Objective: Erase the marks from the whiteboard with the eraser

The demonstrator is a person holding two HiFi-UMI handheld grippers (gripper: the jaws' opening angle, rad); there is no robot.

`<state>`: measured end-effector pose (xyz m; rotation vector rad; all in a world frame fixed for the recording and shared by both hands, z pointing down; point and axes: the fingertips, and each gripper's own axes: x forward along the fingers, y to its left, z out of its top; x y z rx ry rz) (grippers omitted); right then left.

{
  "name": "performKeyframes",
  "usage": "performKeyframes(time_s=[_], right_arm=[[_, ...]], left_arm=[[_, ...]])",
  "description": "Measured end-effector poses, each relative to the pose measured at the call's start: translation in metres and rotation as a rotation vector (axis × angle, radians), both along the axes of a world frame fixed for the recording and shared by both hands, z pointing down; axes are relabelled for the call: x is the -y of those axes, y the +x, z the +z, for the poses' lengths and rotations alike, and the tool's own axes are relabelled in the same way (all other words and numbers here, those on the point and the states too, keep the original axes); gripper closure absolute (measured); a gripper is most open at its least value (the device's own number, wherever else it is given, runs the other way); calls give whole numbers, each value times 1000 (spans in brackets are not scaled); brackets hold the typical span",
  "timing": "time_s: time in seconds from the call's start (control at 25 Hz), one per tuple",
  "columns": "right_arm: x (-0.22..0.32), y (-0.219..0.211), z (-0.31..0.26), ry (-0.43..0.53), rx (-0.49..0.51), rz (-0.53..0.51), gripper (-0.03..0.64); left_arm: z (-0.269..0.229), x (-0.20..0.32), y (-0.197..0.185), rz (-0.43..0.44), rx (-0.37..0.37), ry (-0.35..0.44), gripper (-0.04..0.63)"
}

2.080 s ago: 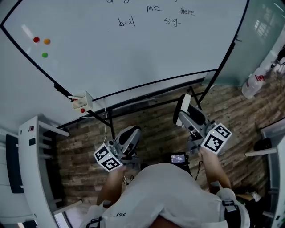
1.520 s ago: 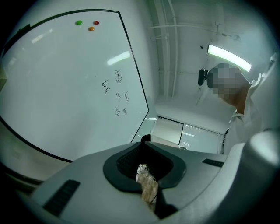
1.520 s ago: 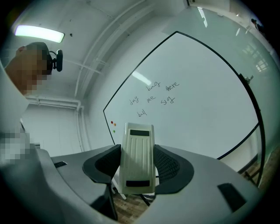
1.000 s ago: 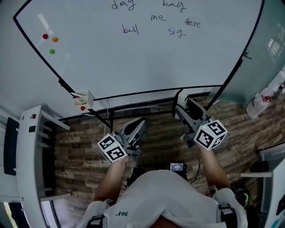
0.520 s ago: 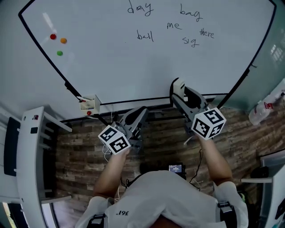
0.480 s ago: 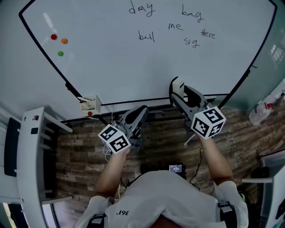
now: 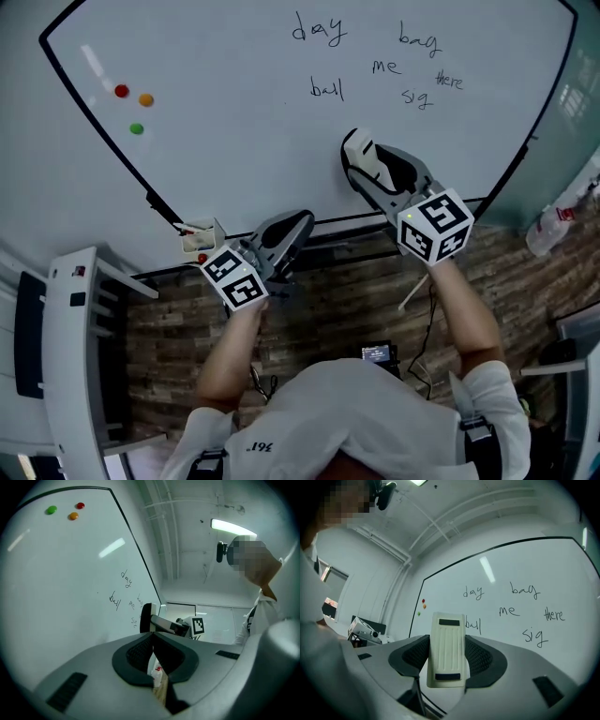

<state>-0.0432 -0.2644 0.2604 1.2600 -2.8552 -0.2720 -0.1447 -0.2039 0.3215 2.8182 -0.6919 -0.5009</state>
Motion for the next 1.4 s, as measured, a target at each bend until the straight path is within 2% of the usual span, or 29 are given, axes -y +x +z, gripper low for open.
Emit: performKeyframes(time_s=[0.16, 0.28, 0.36, 0.72, 1.16, 1.4], right_arm=[[11, -17, -14, 42, -67, 49, 364], [22, -30, -25, 64, -92, 79, 364], [30, -39, -35, 80, -98, 93, 362], [74, -61, -91, 141, -79, 159, 362], [110, -90, -164, 251, -91, 274, 362], [117, -111, -191, 374, -165, 418, 362]], left_arm=[[-6, -4, -7, 86, 15, 17, 589], [-11, -5, -13, 59, 30, 106, 589], [-14, -1, -16, 31, 37, 136, 589], [-35, 43, -39, -162, -37, 87, 589], [-60, 63, -50, -247, -35, 122, 589], [-55, 65, -56, -249, -28, 105, 589]])
